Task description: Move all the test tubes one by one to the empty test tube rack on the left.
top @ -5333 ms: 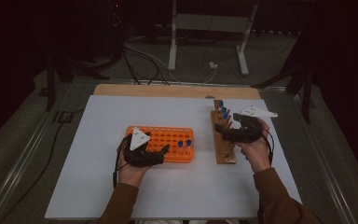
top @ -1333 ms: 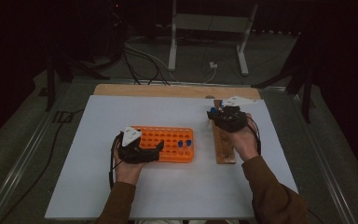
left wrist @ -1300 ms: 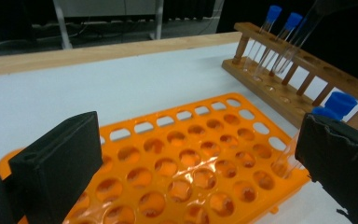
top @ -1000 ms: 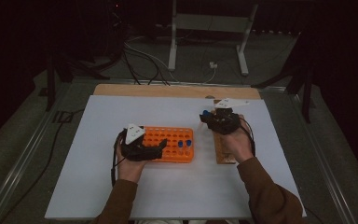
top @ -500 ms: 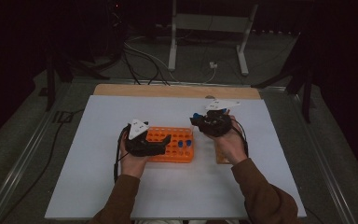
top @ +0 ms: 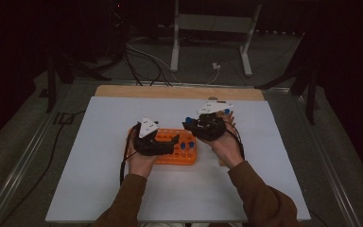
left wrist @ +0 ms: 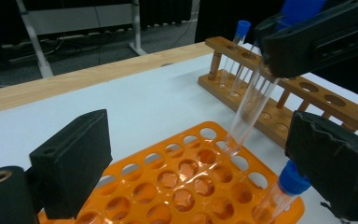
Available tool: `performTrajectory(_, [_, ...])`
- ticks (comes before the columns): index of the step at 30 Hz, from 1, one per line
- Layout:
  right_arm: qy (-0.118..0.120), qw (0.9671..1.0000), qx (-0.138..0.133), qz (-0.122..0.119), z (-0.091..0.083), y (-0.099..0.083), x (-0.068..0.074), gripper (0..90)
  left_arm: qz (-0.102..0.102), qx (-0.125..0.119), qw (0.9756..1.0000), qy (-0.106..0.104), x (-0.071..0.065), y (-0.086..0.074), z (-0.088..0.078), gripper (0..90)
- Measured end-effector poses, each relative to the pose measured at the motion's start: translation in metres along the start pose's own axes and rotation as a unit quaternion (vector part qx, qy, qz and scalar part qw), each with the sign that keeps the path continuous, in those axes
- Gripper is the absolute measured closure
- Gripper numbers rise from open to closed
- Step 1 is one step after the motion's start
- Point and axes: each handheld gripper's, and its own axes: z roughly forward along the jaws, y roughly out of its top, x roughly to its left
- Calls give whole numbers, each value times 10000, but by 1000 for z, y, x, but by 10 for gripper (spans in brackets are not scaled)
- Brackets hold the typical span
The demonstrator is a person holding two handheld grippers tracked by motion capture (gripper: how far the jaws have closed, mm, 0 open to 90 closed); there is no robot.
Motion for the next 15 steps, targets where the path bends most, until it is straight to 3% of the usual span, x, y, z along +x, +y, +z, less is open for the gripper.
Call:
performTrajectory(2, [45, 10000, -11, -5, 2, 2, 3, 768, 70, 13, 10000, -43, -3, 1, 1, 95])
performTrajectory(6, [145, 9999, -16, -19, 7, 7, 11, 768, 192, 0, 9997, -130, -6, 3, 3, 216])
performTrajectory(15, [295, 9995, 35, -112, 15, 12, 23, 767, 271, -14, 9993, -251, -7, 2, 2, 613])
